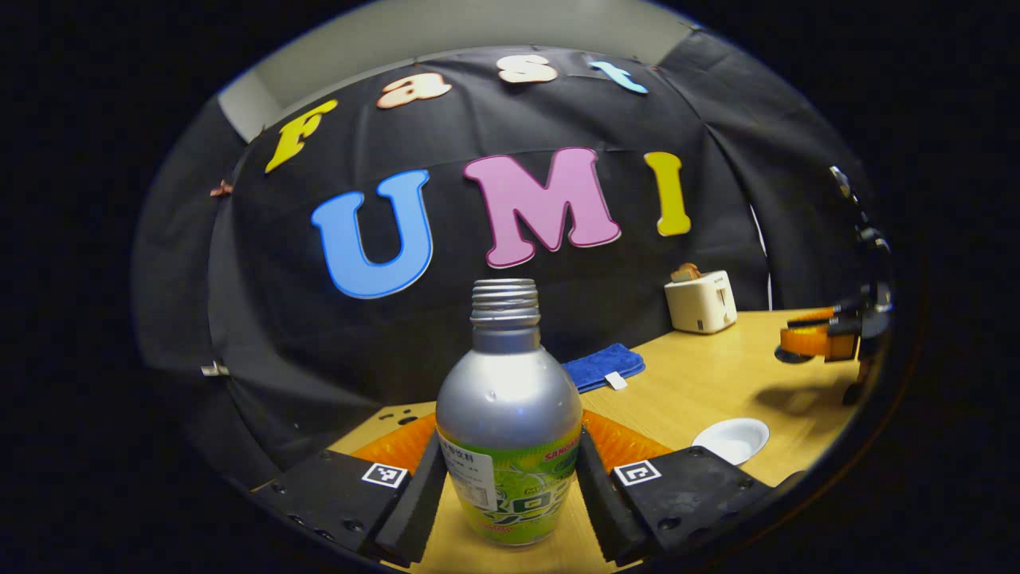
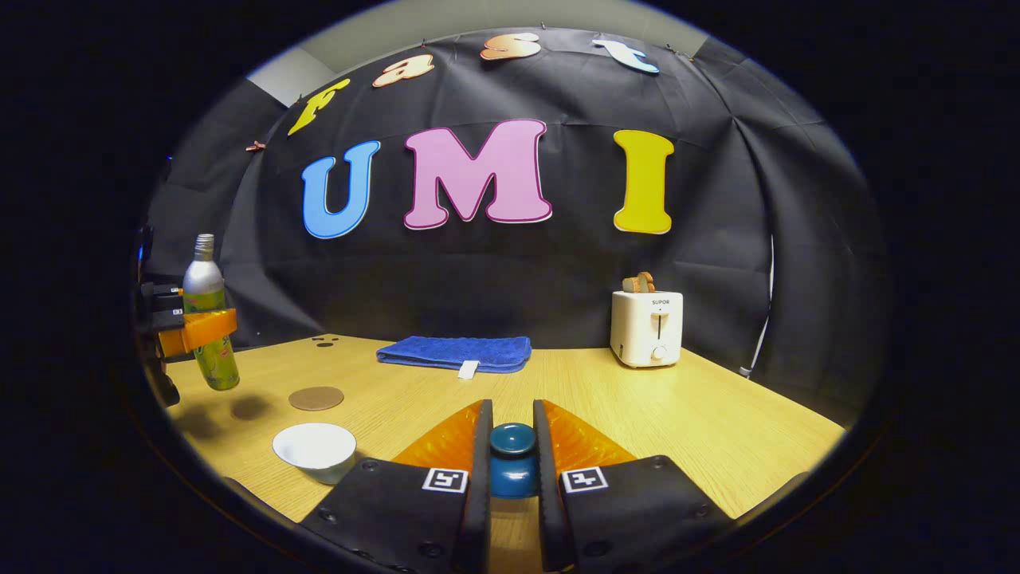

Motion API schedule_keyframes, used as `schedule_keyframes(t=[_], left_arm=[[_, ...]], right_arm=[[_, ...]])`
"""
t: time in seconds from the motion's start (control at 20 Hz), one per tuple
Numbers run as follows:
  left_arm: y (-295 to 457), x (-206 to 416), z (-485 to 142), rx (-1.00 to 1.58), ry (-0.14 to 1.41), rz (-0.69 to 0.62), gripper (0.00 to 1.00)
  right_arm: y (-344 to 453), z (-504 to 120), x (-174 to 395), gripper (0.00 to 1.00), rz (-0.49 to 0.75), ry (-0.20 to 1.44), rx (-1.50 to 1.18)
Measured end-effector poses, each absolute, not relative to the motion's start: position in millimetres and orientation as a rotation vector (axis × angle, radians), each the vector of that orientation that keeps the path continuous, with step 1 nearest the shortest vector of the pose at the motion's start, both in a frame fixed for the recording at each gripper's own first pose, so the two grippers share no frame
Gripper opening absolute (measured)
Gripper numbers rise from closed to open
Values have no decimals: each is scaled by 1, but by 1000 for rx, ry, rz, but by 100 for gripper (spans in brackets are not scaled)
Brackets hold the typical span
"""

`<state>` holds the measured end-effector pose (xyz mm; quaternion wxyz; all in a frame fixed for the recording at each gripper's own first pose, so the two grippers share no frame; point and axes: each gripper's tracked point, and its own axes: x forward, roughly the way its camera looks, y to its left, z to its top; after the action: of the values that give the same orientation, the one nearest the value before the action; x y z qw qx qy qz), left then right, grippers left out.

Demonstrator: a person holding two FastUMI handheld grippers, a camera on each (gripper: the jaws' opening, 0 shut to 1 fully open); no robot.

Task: Open the teacup lid with one hand, grasp the water bottle and pour water into the teacup with the other hand; after pouring, place the water bottle on the coaster and then close the teacup lid.

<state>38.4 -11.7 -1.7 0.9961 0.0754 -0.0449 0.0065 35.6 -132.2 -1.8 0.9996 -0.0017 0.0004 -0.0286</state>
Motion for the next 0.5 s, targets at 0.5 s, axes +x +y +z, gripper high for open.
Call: schedule_keyframes(t=[0.5], left_arm=[[-15,38,1,-37,-117,-55,79]], right_arm=[[-139,-1,34,28,-94,-1,-4]])
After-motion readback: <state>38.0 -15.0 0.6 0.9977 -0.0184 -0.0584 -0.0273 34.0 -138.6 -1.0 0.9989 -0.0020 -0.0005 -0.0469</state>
